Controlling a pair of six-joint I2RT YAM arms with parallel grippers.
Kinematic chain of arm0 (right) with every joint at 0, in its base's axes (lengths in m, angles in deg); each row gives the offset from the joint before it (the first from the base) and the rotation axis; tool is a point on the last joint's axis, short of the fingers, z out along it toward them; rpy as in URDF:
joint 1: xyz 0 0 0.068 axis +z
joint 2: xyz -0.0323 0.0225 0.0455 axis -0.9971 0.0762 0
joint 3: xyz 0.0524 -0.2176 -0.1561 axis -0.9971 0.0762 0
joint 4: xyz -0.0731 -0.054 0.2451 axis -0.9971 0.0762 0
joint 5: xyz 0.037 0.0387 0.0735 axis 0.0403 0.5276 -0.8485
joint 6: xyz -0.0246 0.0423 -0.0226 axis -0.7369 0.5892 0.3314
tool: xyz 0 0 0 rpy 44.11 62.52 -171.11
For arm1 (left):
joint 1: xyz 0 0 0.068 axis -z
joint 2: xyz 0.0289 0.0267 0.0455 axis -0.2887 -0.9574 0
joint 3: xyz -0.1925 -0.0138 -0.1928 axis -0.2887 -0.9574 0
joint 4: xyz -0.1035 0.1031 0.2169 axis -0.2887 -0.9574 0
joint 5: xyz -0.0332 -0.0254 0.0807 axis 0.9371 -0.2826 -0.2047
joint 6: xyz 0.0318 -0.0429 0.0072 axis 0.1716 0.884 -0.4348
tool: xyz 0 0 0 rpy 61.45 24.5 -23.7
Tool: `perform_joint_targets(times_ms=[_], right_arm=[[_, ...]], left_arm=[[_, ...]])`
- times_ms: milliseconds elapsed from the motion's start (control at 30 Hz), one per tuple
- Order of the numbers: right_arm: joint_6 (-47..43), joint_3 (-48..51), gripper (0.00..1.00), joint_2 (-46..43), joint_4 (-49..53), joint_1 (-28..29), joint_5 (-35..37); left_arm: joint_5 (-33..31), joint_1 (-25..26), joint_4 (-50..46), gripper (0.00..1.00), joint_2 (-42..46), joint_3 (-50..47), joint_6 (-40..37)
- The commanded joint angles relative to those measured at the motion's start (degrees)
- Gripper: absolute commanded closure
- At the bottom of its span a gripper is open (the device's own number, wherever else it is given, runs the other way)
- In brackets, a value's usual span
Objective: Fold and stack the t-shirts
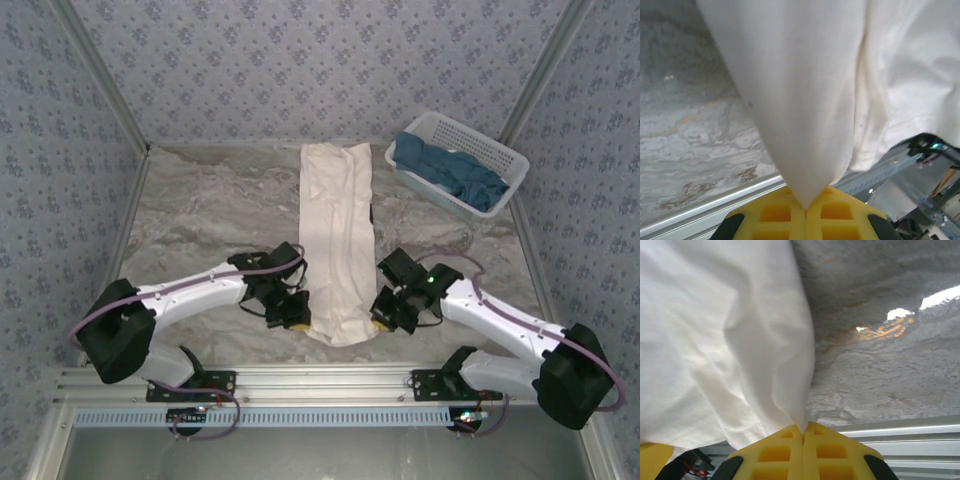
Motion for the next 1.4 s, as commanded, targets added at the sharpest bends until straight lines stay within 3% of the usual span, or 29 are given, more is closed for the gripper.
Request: perform_joint_targets(times_ms=[0, 333, 700, 767, 833, 867, 933, 1033, 1133, 1367], right_arm=[[-3.5, -5.6, 1.00, 2.8, 3.9, -1.9, 3.2], [-13.7, -22.8, 1.00, 16.7, 2.8, -12.5, 3.5], [-20.5, -47.3, 1.00, 44.1, -0.5, -22.3, 1.7], [-21.1, -51.7, 1.00, 49.6, -0.3, -23.6, 1.4], [-23.0, -55.9, 0.73, 54.2, -1.9, -24.6, 0.4], [-24.4, -57.3, 0.57, 55.5, -3.6, -25.0, 0.2], [-26.0, -59.3, 0.46, 56.5, -5.9, -25.6, -0.2], [-29.6, -59.8, 0.42, 54.5, -5.2, -26.4, 1.0], [-30.4, -54.1, 0.41, 49.2, -6.6, -26.7, 2.2], [-27.9, -36.5, 0.49, 35.3, -10.5, -23.8, 5.1]], left_arm=[[-2.3, -3.6, -0.4, 1.00, 0.0, 3.9, 1.4], [-2.3, -14.4, -0.2, 1.00, -10.0, 19.7, -1.6], [0.1, -24.6, 0.6, 1.00, -31.3, 40.5, -4.2], [1.2, -25.8, 0.3, 0.92, -36.9, 46.1, -5.0], [2.2, -26.6, -1.9, 0.68, -42.6, 52.6, -6.2], [2.3, -27.0, -2.9, 0.62, -44.6, 55.7, -7.0], [-0.1, -27.5, -6.0, 0.59, -45.9, 59.0, -8.2], [-3.9, -27.6, -8.1, 0.59, -43.1, 57.7, -8.5], [-5.0, -26.7, -4.8, 0.60, -37.0, 49.8, -7.3], [-4.7, -23.1, 4.5, 0.63, -27.5, 31.9, -1.2]])
